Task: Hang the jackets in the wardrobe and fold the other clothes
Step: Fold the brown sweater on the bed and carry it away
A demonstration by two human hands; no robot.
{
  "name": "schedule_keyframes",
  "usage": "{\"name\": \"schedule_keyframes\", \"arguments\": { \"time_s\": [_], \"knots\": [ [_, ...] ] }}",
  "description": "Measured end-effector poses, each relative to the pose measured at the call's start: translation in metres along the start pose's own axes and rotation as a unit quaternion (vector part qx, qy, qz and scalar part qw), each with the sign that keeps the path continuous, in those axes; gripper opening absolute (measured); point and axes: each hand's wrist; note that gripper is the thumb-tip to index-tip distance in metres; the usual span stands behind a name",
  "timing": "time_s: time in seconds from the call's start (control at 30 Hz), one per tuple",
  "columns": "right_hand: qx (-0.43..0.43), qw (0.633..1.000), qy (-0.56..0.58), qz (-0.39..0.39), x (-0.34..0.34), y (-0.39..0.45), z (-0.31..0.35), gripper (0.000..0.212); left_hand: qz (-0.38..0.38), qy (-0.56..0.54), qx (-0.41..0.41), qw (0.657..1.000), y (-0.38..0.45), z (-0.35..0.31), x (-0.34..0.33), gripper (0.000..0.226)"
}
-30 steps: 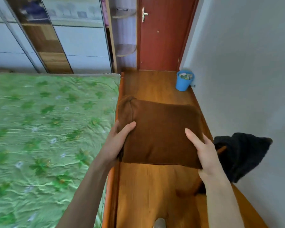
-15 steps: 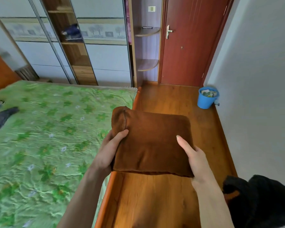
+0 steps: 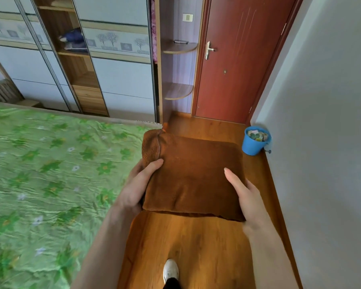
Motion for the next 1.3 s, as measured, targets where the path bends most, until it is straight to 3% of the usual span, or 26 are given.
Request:
{"name": "schedule_keyframes", "arguments": {
  "time_s": [0.17,0.3,0.37,0.7,0.9,1.13,1.3],
  "knots": [
    [0.004,1.0,-0.014,-0.019,-0.004,0.101,0.066,0.085,0.003,-0.018,-0.007,1.0,0.101,-0.038,-0.03,0.036],
    [0.015,0.999,-0.009,-0.028,-0.011,0.167,0.101,0.113,0.005,-0.015,-0.02,1.0,0.171,-0.064,-0.049,0.034],
    [0.006,0.999,-0.007,-0.033,-0.013,0.194,0.114,0.117,0.006,-0.012,-0.013,1.0,0.2,-0.073,-0.057,0.035],
    [0.015,1.0,0.011,-0.015,-0.027,0.341,0.173,0.091,-0.015,-0.02,-0.012,1.0,0.356,-0.093,-0.085,0.031],
    [0.032,0.999,-0.005,0.01,-0.024,0.469,0.231,0.055,-0.038,-0.04,-0.019,0.998,0.473,-0.108,-0.114,0.036],
    [0.059,0.997,-0.012,0.048,-0.029,0.613,0.324,0.07,-0.069,-0.053,-0.054,0.995,0.606,-0.155,-0.158,0.045],
    [0.047,0.997,-0.013,0.062,-0.045,0.686,0.359,0.059,-0.101,-0.058,-0.063,0.991,0.673,-0.178,-0.17,0.045]
  ]
}}
Point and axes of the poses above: each hand's wrist, its own y-axis towards the middle knuckle, its own x-axis out of the back of the hand, z = x × y, and after that the axes turned 14 degrees about -y, right-handed
